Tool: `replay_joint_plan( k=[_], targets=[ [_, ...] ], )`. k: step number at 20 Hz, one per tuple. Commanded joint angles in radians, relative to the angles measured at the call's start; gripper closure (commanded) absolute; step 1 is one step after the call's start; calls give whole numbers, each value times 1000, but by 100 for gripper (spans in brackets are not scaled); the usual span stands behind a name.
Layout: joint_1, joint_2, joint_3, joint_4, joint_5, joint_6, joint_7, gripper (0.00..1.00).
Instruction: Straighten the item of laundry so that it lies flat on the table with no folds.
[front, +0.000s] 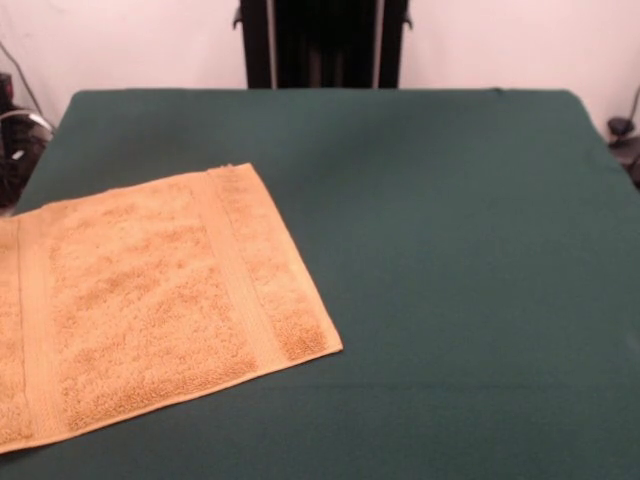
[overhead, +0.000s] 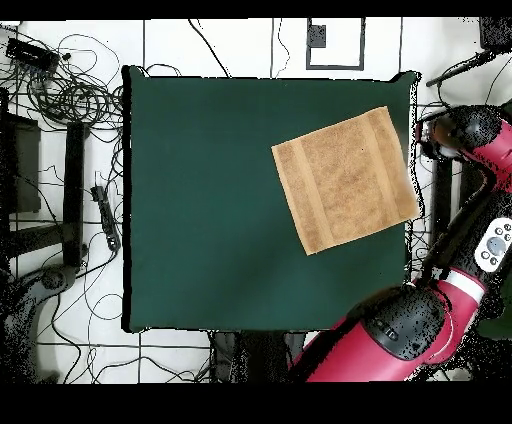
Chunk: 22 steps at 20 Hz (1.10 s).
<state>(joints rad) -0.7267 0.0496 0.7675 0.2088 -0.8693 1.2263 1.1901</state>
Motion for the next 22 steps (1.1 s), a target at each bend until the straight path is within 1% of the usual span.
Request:
replay_joint_plan(
  k=[1, 4, 7, 11, 12, 13, 15, 17, 19, 22],
  targets=[
    [-26, -38, 4, 75, -4, 269, 48, 0],
    [-25, -51, -16, 100, 19, 269, 56, 0],
    [-20, -83, -26, 109, 37, 306, 79, 0],
    [1, -139, -15, 82, 8, 367, 62, 0],
    [6, -157, -23, 85, 3, 380, 42, 0],
    [9, -170, -25, 81, -3, 386, 46, 0],
    [19, -186, -26, 72, -28, 397, 20, 0],
    [25, -190, -14, 61, -50, 394, -16, 0],
    [21, -188, -10, 63, -48, 389, -19, 0],
    [7, -163, 5, 65, -42, 360, -26, 0]
  ],
)
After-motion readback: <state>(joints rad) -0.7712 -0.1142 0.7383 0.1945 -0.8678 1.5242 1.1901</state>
